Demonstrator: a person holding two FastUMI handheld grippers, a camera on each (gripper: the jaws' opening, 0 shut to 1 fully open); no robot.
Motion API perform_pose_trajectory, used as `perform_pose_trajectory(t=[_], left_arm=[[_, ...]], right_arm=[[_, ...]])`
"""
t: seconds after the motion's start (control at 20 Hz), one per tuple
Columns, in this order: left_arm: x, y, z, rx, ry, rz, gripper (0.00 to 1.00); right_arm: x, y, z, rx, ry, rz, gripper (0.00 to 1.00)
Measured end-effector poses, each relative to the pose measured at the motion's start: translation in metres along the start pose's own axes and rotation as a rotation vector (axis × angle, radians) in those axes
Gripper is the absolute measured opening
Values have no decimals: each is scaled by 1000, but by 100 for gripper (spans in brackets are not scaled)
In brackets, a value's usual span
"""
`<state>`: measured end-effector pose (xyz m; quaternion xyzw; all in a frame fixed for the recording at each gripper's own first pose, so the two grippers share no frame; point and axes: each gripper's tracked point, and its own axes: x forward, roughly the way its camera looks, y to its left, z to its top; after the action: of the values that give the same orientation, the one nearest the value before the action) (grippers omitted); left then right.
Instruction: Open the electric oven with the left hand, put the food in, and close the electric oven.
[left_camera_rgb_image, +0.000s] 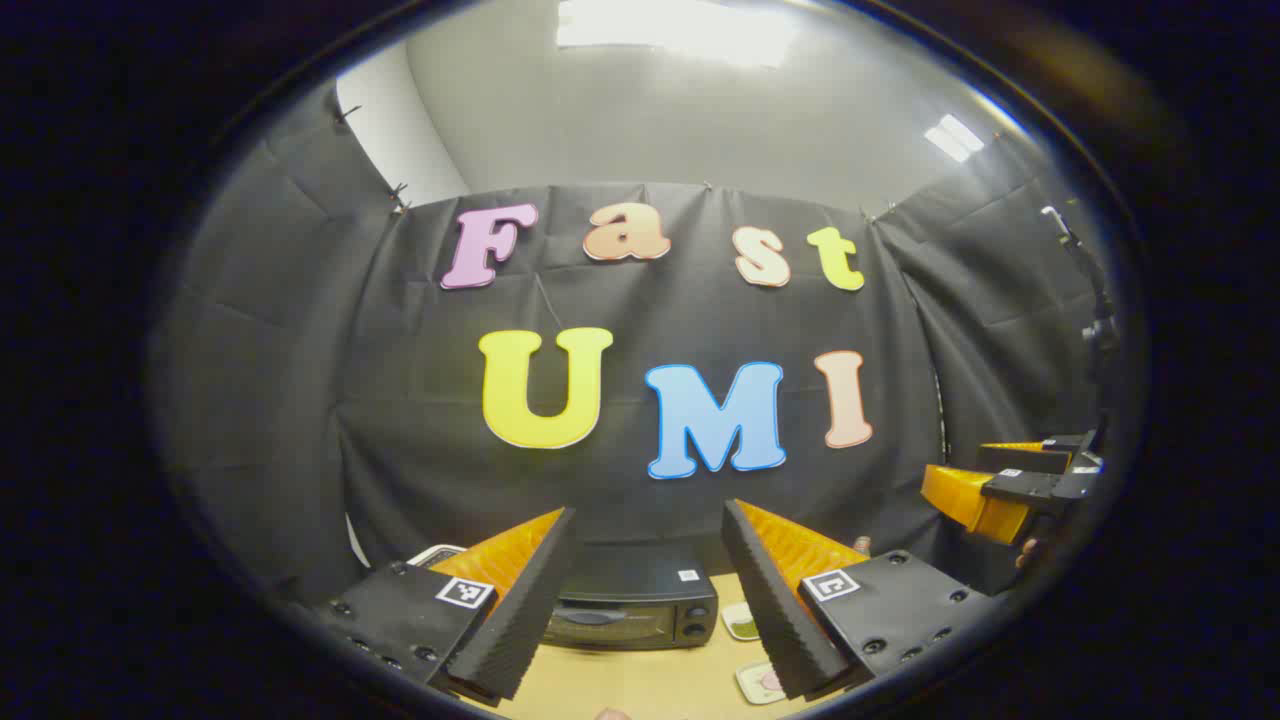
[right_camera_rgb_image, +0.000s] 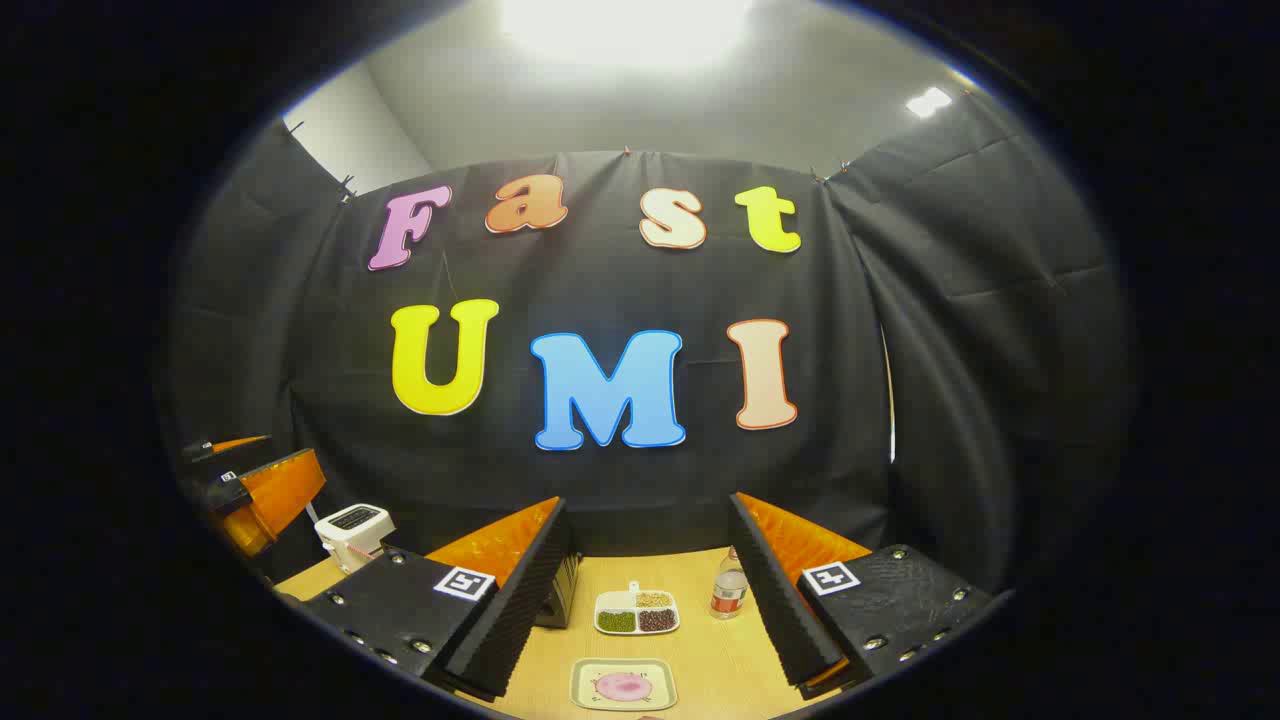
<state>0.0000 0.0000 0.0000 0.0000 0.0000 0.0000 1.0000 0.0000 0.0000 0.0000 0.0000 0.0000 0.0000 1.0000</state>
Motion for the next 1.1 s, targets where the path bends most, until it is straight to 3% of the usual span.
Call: perform_pose_trajectory(t=[0.55,0.6,0.7,1.0,1.05,1.1], left_arm=[[14,-6,0,-20,-13,-20,100],[15,-6,1,-26,-13,-21,91],[18,-6,-4,-29,-8,-23,97],[42,12,-41,-53,66,-23,96],[51,16,-51,-51,91,-24,100],[57,19,-60,-46,113,-22,95]], right_arm=[[11,-14,2,-22,-24,-19,96],[11,-12,2,-22,-26,-16,96],[13,-11,0,-21,-27,-13,96],[20,-11,-13,-37,4,-4,96],[20,-12,-16,-41,8,-6,96],[21,-13,-17,-42,13,-7,96]])
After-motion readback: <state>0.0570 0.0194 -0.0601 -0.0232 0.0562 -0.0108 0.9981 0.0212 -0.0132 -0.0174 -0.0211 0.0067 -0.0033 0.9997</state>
